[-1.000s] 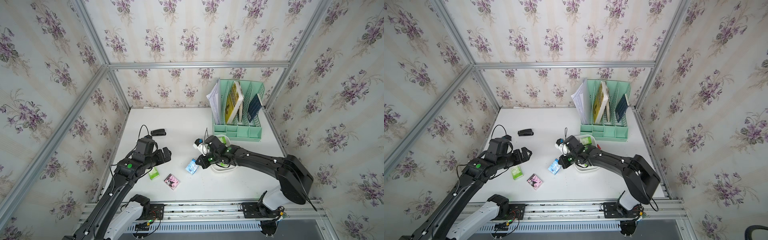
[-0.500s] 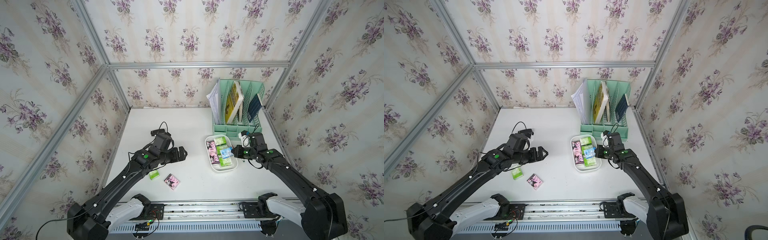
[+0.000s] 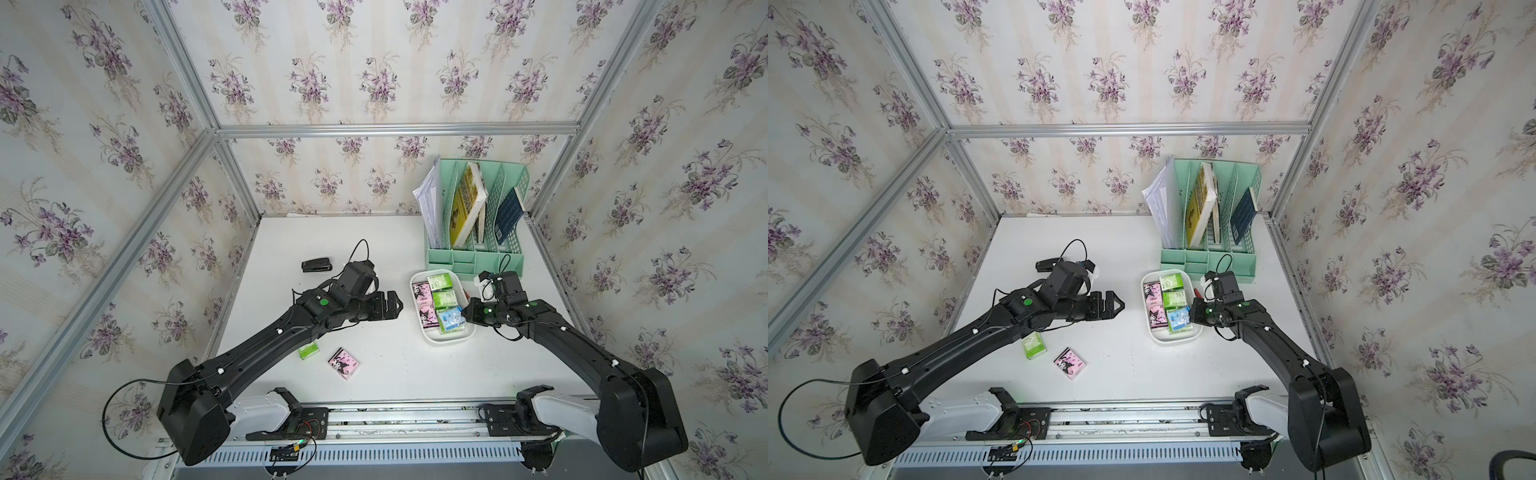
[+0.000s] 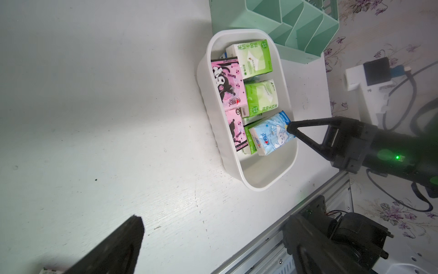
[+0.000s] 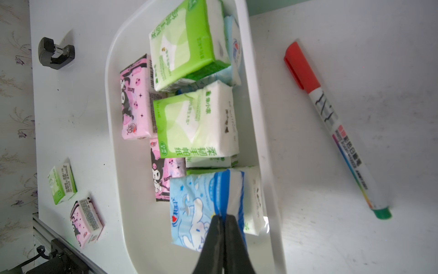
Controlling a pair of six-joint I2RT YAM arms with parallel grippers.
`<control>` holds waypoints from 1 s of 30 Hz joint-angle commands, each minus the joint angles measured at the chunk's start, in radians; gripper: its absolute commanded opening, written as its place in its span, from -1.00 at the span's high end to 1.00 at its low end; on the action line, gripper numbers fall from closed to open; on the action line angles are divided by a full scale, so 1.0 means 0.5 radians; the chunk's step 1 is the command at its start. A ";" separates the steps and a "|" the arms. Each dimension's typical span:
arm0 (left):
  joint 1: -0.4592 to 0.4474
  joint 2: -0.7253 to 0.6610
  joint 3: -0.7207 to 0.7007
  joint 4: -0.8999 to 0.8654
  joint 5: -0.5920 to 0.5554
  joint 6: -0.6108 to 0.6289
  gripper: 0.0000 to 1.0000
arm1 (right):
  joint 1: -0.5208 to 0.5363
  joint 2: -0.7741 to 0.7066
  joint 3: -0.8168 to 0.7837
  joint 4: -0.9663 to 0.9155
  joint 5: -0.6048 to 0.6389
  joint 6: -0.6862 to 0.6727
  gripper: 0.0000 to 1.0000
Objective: Put the pocket tissues into the storage box
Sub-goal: Place the pocket tissues in the storage box.
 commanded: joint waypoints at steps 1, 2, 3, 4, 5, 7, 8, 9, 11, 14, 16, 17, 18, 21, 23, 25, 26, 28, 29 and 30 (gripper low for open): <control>-0.009 0.011 0.023 0.032 -0.020 0.009 -0.98 | 0.002 0.038 -0.004 0.152 0.024 0.069 1.00; -0.009 0.011 0.022 0.028 -0.025 0.009 -0.98 | 0.002 0.054 -0.004 0.178 0.032 0.078 1.00; -0.012 0.016 0.022 0.022 -0.029 0.013 -0.98 | 0.002 0.068 -0.002 0.200 0.041 0.085 1.00; -0.012 0.014 0.022 0.020 -0.033 0.014 -0.98 | 0.002 0.081 0.000 0.219 0.043 0.094 1.00; -0.012 0.013 0.019 0.014 -0.037 0.013 -0.98 | 0.002 0.093 0.005 0.244 0.043 0.101 1.00; -0.013 0.013 0.019 0.011 -0.039 0.015 -0.98 | 0.002 0.110 0.006 0.281 0.046 0.118 1.00; -0.014 0.013 0.016 0.008 -0.042 0.016 -0.98 | 0.002 0.116 0.004 0.300 0.055 0.124 1.00; -0.015 0.016 0.016 0.005 -0.042 0.017 -0.97 | 0.002 0.124 0.005 0.312 0.060 0.131 1.00; -0.015 0.018 0.016 0.005 -0.046 0.016 -0.98 | 0.002 0.135 -0.005 0.345 0.068 0.148 1.00; -0.015 0.027 0.016 0.001 -0.048 0.015 -0.97 | 0.002 0.146 -0.030 0.406 0.086 0.174 1.00; -0.015 0.037 0.021 0.002 -0.048 0.016 -0.98 | 0.002 0.158 -0.048 0.444 0.100 0.184 1.00; -0.016 0.046 0.026 0.002 -0.046 0.016 -0.98 | 0.002 0.166 -0.060 0.467 0.101 0.191 1.00; -0.018 0.052 0.031 -0.005 -0.045 0.018 -0.98 | 0.002 0.177 -0.067 0.485 0.101 0.196 1.00; -0.023 0.065 0.040 -0.007 -0.049 0.021 -0.97 | 0.002 0.201 -0.094 0.536 0.110 0.205 1.00; -0.022 0.068 0.043 -0.010 -0.052 0.021 -0.98 | 0.002 0.217 -0.097 0.554 0.129 0.209 1.00; -0.027 0.069 0.043 -0.011 -0.049 0.019 -0.97 | 0.002 0.231 -0.090 0.553 0.129 0.208 1.00; -0.027 0.068 0.043 -0.013 -0.051 0.020 -0.98 | 0.002 0.231 -0.087 0.557 0.129 0.213 0.98; -0.027 0.068 0.043 -0.023 -0.052 0.021 -0.97 | 0.000 0.222 -0.077 0.545 0.134 0.208 0.86; -0.027 0.067 0.043 -0.026 -0.055 0.021 -0.98 | 0.002 0.207 -0.073 0.537 0.138 0.205 0.77; -0.027 0.065 0.043 -0.028 -0.055 0.023 -0.98 | 0.002 0.186 -0.066 0.526 0.144 0.203 0.67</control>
